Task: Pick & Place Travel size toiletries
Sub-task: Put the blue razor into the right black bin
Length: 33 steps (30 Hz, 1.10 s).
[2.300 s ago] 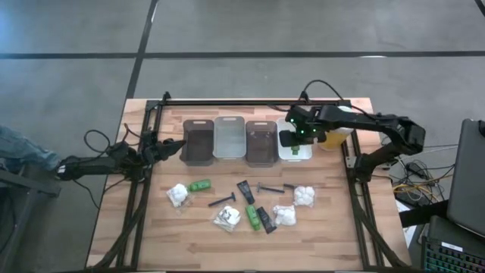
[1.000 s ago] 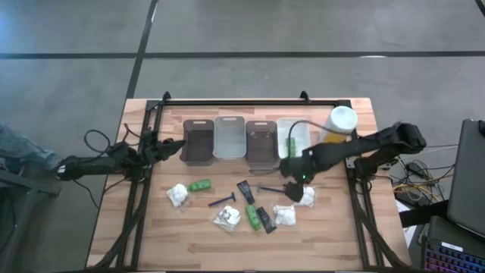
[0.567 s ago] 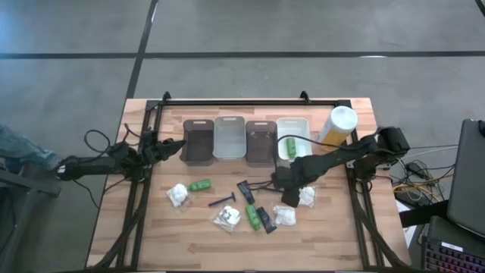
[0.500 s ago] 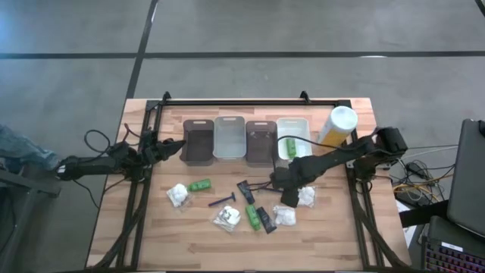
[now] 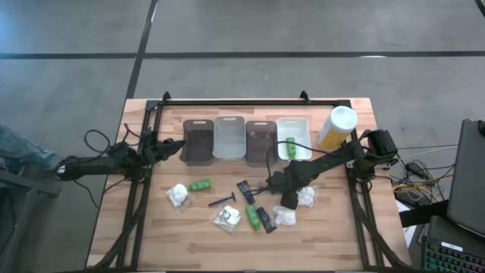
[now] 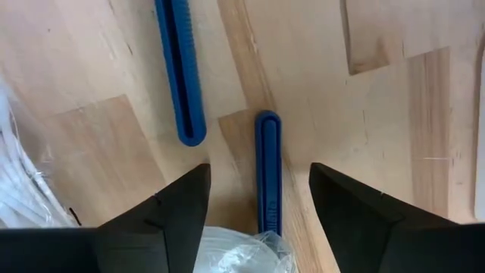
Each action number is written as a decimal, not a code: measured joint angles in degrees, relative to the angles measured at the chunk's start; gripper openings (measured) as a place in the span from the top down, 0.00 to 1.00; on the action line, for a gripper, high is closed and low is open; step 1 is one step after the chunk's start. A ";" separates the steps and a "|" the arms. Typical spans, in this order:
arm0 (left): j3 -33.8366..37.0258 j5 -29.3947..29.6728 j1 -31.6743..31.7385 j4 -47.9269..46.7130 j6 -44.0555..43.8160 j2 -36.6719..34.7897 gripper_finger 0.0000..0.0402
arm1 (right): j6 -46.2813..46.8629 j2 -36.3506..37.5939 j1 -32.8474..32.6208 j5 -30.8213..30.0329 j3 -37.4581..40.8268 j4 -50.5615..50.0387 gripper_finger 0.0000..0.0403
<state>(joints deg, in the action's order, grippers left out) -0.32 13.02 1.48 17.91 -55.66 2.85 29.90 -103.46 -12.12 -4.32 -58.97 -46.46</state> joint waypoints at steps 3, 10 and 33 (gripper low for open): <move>0.00 0.08 0.00 0.00 0.00 -0.02 0.50 | -0.09 -0.02 0.13 1.59 0.68 0.66 0.51; 0.00 0.17 0.00 0.00 0.05 0.00 0.50 | 1.80 -0.02 0.11 3.63 1.56 1.86 0.78; 0.00 0.98 -0.02 -0.04 0.17 0.00 0.50 | 22.21 23.02 6.79 -3.55 -2.26 1.71 0.93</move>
<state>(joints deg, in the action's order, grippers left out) -0.32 14.00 1.45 17.87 -55.48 2.85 52.11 -80.44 -5.33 -7.88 -61.23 -44.75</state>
